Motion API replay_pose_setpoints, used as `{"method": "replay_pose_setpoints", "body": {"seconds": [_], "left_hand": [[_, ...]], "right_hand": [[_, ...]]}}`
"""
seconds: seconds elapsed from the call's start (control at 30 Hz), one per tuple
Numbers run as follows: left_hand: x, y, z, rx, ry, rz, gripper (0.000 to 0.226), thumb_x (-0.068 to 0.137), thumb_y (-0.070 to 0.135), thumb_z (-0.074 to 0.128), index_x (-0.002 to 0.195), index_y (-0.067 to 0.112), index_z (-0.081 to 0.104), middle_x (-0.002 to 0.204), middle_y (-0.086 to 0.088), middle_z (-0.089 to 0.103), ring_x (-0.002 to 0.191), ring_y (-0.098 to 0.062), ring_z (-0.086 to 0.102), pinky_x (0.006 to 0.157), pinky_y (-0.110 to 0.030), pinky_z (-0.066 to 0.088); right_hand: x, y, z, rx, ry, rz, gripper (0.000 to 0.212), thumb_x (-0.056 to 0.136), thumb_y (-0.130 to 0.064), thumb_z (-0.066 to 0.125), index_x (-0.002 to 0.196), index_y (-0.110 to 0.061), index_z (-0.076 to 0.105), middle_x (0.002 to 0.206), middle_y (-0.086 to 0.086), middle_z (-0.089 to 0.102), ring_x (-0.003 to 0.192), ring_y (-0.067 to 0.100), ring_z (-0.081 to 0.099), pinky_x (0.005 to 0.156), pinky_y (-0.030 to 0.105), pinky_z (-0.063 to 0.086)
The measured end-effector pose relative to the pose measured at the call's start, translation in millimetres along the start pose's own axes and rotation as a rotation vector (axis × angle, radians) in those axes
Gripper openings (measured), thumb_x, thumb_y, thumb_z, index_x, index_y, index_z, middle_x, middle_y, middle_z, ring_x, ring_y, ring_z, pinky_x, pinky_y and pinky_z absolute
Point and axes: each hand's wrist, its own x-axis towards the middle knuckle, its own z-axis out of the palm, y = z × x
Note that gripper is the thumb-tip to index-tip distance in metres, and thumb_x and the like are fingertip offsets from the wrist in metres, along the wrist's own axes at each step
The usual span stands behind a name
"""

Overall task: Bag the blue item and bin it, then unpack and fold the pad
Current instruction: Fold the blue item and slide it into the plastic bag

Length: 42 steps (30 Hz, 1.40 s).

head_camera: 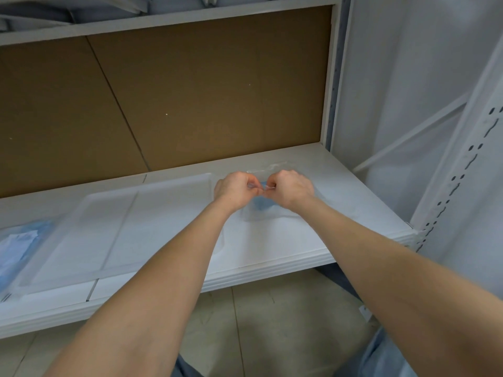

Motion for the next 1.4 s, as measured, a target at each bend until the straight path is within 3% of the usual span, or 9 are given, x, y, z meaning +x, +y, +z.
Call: {"method": "replay_pose_setpoints", "body": {"seconds": [0.13,0.37,0.5,0.63,0.9,1.1,1.27,1.4], "left_hand": [[-0.4,-11.1,-3.5,-0.031,0.038,-0.076,0.008,0.088,0.032,0.059,0.084,0.031,0.067,0.101,0.008,0.069,0.099,-0.016,0.062,0.080,-0.026,0.044],[-2.4,-14.1,0.1,0.040,0.064,-0.110,0.014,0.091,0.031,0.055,0.093,0.029,0.069,0.103,0.007,0.069,0.100,-0.017,0.061,0.081,-0.026,0.041],[0.9,-6.6,1.6,0.231,0.141,0.033,0.017,0.090,0.030,0.053,0.101,0.030,0.066,0.104,0.006,0.069,0.109,-0.019,0.053,0.090,-0.033,0.036],[-0.7,10.4,7.3,0.262,0.070,0.156,0.023,0.086,0.040,0.061,0.108,0.035,0.066,0.105,0.012,0.068,0.113,-0.014,0.050,0.094,-0.033,0.032],[0.8,1.1,3.3,0.226,0.059,-0.011,0.014,0.091,0.033,0.058,0.095,0.031,0.071,0.104,0.009,0.070,0.104,-0.016,0.060,0.094,-0.031,0.034],[0.0,7.2,2.6,0.216,0.047,-0.002,0.013,0.090,0.032,0.059,0.095,0.030,0.071,0.104,0.009,0.070,0.105,-0.016,0.060,0.093,-0.030,0.034],[-0.7,5.3,1.9,0.193,0.055,-0.004,0.013,0.091,0.034,0.058,0.095,0.030,0.071,0.105,0.008,0.070,0.104,-0.016,0.060,0.095,-0.031,0.036],[0.4,1.1,-2.3,0.147,0.026,-0.063,0.023,0.083,0.040,0.063,0.105,0.034,0.065,0.110,0.010,0.068,0.111,-0.017,0.058,0.095,-0.032,0.034]], "right_hand": [[-4.1,20.7,-2.4,0.039,0.014,0.088,0.020,0.089,-0.035,0.054,0.099,-0.026,0.069,0.096,0.001,0.065,0.089,0.024,0.057,0.072,0.027,0.042],[-14.3,49.0,-8.0,0.076,0.047,0.126,0.019,0.091,-0.033,0.055,0.100,-0.027,0.070,0.100,0.000,0.068,0.091,0.022,0.058,0.075,0.027,0.044],[-13.8,46.5,-12.8,0.031,0.073,0.129,0.020,0.091,-0.031,0.056,0.103,-0.028,0.072,0.103,0.000,0.069,0.096,0.024,0.060,0.075,0.026,0.043],[-11.8,45.5,-13.8,0.054,0.035,0.115,0.019,0.088,-0.035,0.063,0.104,-0.030,0.072,0.105,-0.001,0.069,0.100,0.023,0.061,0.076,0.027,0.044],[-17.4,89.0,-24.4,0.142,0.049,0.240,0.015,0.086,-0.039,0.065,0.098,-0.031,0.072,0.106,-0.002,0.069,0.103,0.023,0.061,0.087,0.032,0.048],[-16.8,92.4,-21.4,0.122,0.082,0.259,0.013,0.087,-0.040,0.066,0.093,-0.030,0.072,0.102,-0.003,0.070,0.099,0.021,0.061,0.084,0.033,0.051],[-13.4,99.3,-20.0,0.290,0.067,0.282,0.010,0.087,-0.035,0.066,0.094,-0.030,0.071,0.103,-0.003,0.070,0.098,0.021,0.062,0.086,0.033,0.051],[-12.5,106.5,-20.1,0.428,0.107,0.322,0.008,0.090,-0.025,0.062,0.083,-0.025,0.067,0.100,0.001,0.070,0.095,0.023,0.061,0.083,0.032,0.049]]}}
